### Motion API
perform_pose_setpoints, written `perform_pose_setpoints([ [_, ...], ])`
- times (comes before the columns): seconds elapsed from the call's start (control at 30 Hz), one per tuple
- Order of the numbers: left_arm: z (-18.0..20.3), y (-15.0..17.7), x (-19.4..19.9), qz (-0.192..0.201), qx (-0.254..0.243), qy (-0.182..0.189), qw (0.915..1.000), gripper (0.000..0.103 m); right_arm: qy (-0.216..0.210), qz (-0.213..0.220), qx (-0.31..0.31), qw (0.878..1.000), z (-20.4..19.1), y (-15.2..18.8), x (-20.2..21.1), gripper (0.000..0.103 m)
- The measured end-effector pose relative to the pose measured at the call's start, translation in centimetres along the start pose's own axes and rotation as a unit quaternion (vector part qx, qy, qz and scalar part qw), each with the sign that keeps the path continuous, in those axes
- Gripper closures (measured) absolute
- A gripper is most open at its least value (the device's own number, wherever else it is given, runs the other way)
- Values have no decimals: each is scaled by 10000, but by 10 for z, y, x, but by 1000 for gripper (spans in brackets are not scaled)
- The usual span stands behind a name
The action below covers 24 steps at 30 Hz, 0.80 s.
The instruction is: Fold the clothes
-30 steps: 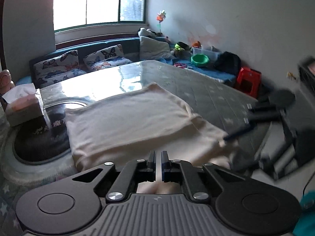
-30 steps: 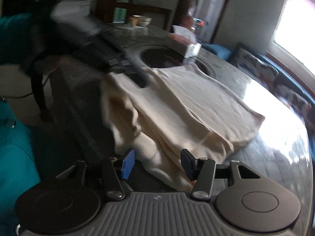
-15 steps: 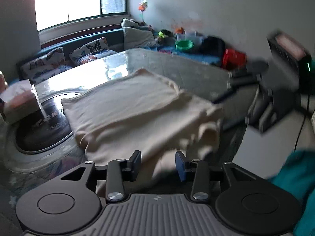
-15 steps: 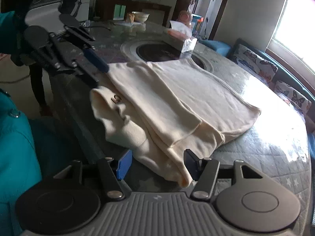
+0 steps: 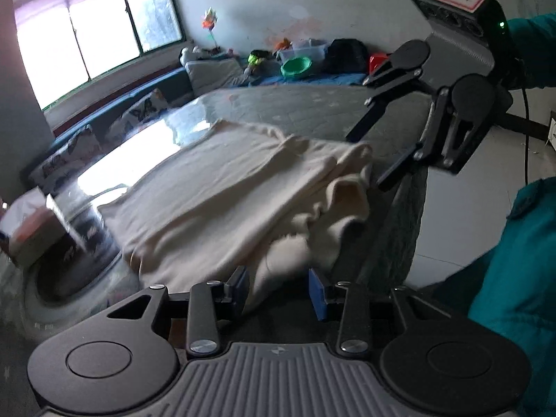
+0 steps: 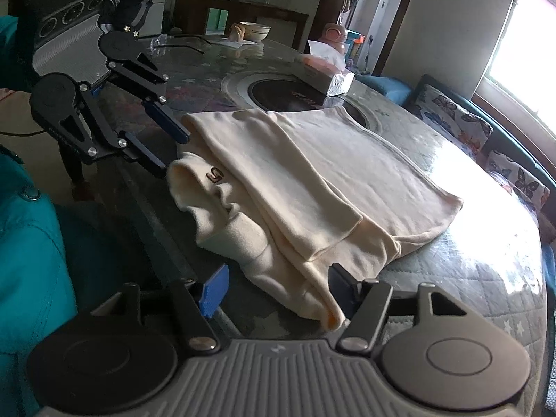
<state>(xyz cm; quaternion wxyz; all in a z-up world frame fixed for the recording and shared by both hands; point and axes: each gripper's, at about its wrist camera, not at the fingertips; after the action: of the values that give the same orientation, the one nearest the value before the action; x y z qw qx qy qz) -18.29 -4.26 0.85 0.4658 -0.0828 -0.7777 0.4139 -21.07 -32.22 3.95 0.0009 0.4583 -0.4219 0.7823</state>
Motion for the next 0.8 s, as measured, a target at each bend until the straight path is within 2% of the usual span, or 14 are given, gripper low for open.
perform_pose_setpoints([
  [0.27, 14, -4, -17, 124, -421, -136, 9989, 62, 21, 0, 4, 10000, -1, 0, -3, 34],
  [0.3, 16, -6, -19, 179, -442, -154, 9987, 64, 22, -19, 25, 10000, -1, 0, -3, 34],
  [0.33, 16, -7, -19, 231, -409, -152, 9988, 75, 37, -32, 38, 10000, -1, 1, -3, 33],
  [0.37, 15, -9, -20, 272, -339, -139, 9990, 88, 60, -29, 41, 10000, -1, 1, -2, 33],
  [0.4, 14, -12, -19, 317, -255, -129, 9991, 92, 72, -24, 53, 10000, -1, 2, -2, 33],
  [0.5, -1, -23, -15, 532, 170, -120, 9984, 93, 84, 56, 147, 9998, -2, 1, -2, 29],
  [0.67, -40, -43, -26, 614, 1095, 8, 9921, 94, 61, 261, 435, 9987, -7, -3, -10, 28],
  [0.8, -56, -49, -36, 581, 1348, 115, 9891, 94, -28, 473, 321, 9984, -6, -13, -22, 36],
])
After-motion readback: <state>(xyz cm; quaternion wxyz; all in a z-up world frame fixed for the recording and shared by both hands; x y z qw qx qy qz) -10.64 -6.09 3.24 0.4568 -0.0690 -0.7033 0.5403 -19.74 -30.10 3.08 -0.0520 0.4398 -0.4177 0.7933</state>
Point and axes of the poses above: each gripper's, at about its wrist camera, not at the fingertips, and x roughly against the way its jaws point, z to its right, y to its underside
